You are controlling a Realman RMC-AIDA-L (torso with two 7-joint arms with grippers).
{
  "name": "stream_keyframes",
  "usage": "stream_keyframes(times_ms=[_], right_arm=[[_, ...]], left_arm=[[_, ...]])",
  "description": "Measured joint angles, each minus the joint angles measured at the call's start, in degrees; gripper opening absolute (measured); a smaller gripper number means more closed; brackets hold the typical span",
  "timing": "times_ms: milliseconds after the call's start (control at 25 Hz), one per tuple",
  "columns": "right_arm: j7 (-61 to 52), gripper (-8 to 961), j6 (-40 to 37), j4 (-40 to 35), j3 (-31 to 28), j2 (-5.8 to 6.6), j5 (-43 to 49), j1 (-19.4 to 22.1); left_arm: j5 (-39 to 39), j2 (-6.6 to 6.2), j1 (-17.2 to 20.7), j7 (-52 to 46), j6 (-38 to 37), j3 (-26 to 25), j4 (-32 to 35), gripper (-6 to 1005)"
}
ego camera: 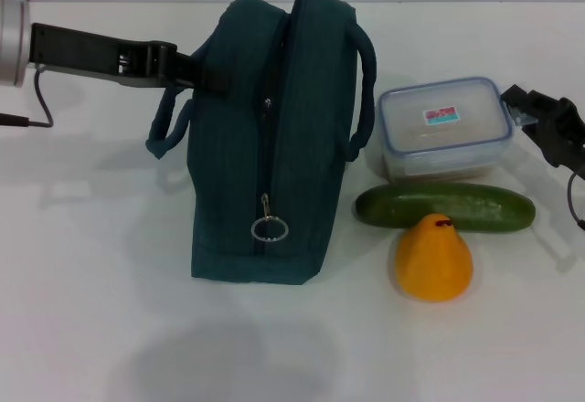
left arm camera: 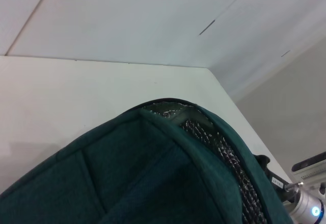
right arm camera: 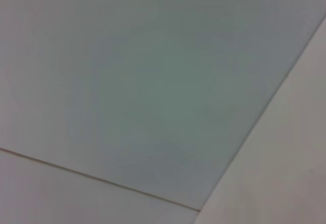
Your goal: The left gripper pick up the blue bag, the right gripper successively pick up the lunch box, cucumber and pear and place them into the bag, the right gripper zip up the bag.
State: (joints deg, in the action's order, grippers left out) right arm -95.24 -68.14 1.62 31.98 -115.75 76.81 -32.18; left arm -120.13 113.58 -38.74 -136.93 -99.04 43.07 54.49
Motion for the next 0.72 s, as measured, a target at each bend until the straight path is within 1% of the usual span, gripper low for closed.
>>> stream_keyframes(times_ms=[320, 520, 720], right_arm=[[-2.0, 172, -3.0, -0.9, -0.2, 0.01, -0.3, 0.6], [-2.3, 96, -3.1, -1.2, -0.5, 0.0, -0.4, 1.0], [-4.9, 96, -3.0, -1.2, -0.7, -0.11, -0.5, 1.1]], left_arm=[[0.0, 0.05, 0.2, 0.6, 0.1, 0.0, 0.0, 61], [0.0, 0.06, 0.3, 0.6, 0.1, 0.0, 0.0, 61], [0.0, 0.19, 0.4, 0.5, 0.1, 0.0, 0.0, 61]])
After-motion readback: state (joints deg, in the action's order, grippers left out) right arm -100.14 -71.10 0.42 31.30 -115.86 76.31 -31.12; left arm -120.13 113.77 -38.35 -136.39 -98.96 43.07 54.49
